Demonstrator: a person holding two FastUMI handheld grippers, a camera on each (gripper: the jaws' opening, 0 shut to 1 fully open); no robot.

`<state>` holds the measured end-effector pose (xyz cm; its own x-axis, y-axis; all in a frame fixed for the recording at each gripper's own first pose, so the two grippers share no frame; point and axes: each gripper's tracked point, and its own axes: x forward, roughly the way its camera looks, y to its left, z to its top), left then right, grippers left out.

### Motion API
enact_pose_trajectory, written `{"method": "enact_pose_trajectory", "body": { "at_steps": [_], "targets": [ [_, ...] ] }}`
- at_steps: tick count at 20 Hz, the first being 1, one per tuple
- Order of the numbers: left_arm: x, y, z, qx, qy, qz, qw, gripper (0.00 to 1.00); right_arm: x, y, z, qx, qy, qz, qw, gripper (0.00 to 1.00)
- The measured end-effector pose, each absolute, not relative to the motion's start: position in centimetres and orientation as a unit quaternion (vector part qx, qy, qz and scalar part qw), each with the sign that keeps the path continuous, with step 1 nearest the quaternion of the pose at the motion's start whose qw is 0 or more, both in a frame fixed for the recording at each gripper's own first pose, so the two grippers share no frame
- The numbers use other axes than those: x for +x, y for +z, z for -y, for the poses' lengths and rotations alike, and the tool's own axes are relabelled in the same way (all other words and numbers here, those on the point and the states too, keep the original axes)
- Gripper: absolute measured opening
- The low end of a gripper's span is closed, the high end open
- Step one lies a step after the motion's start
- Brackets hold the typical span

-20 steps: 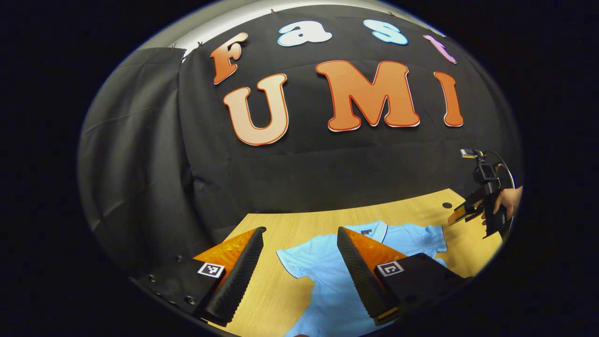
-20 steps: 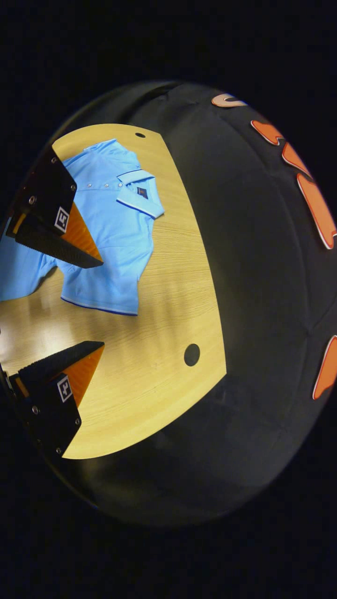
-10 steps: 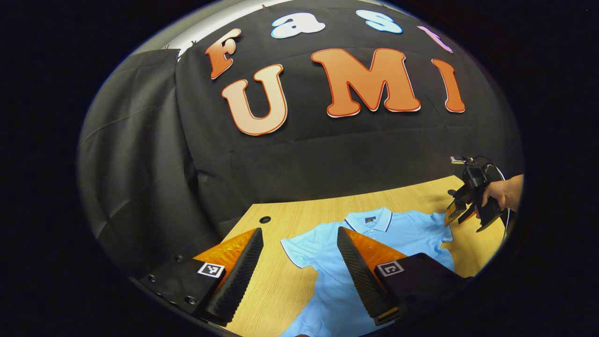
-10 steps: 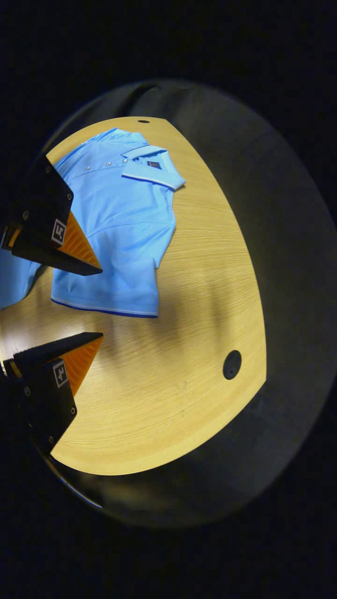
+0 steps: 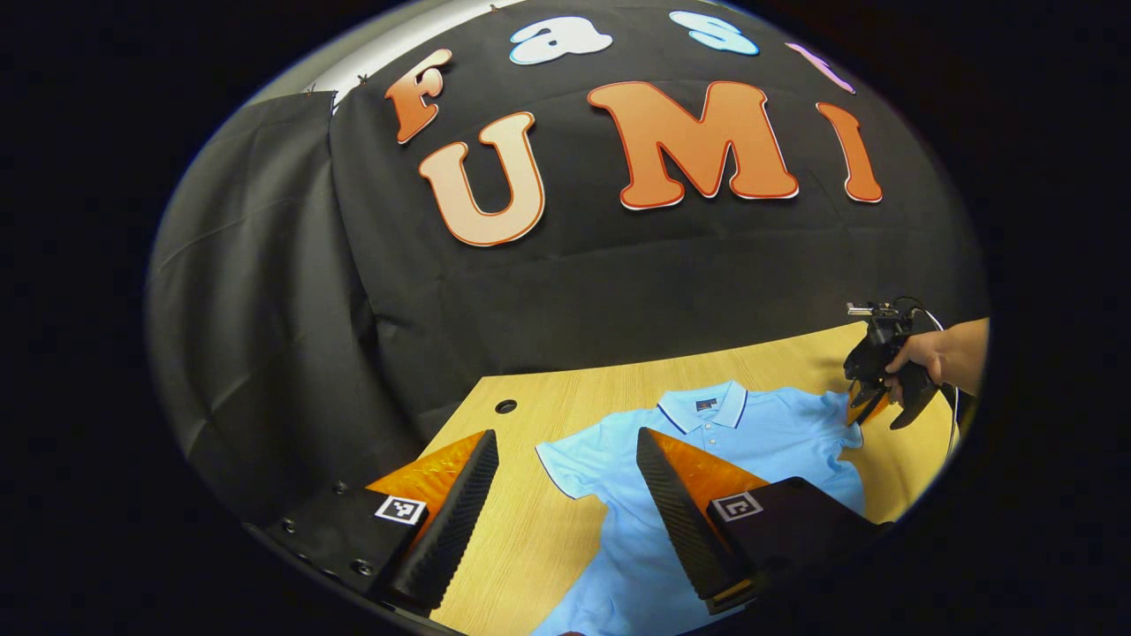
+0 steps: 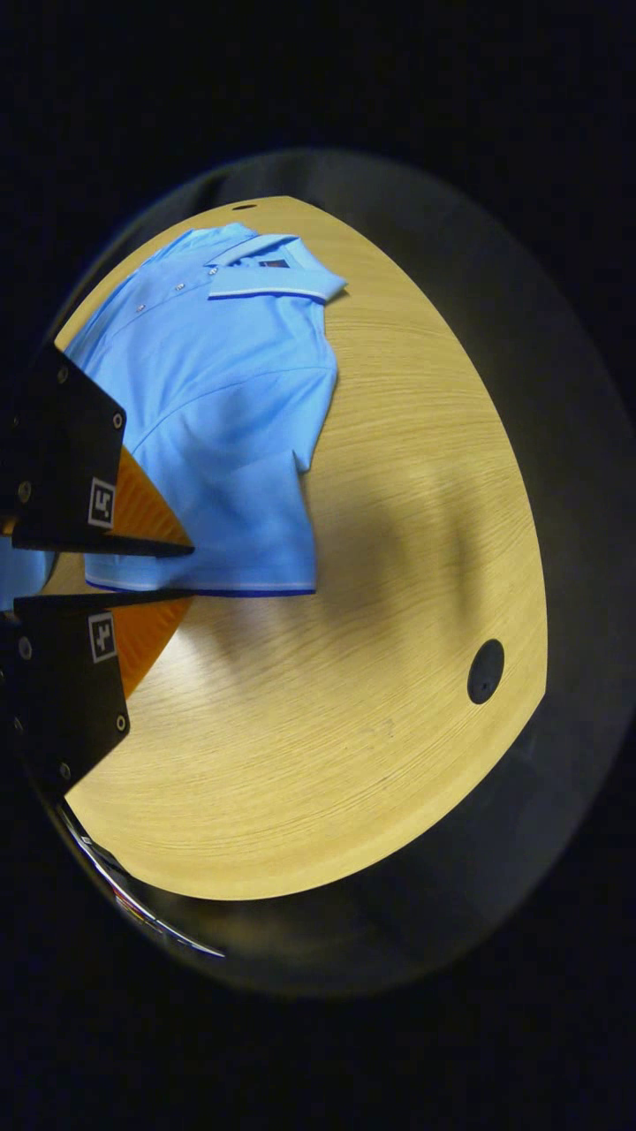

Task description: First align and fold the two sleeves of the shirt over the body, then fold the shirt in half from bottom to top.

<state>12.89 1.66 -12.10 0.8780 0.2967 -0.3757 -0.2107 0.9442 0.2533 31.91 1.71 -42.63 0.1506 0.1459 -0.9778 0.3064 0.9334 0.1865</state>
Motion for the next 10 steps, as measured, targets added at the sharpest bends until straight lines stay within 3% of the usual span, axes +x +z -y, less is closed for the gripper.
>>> {"method": "enact_pose_trajectory", "body": {
  "at_steps": [5, 10],
  "targets": [
    [13.0, -12.8, -2.4, 0.089, 0.134, -0.215, 0.963, 1.0, 32.3, -42.4, -2.3, 0.187, -0.039, -0.641, 0.744, 0.04],
    [12.7, -13.1, -3.7, 0.081, 0.138, -0.214, 0.964, 1.0, 33.5, -39.8, -2.8, 0.218, -0.014, -0.609, 0.763, 0.02]
  ]
}}
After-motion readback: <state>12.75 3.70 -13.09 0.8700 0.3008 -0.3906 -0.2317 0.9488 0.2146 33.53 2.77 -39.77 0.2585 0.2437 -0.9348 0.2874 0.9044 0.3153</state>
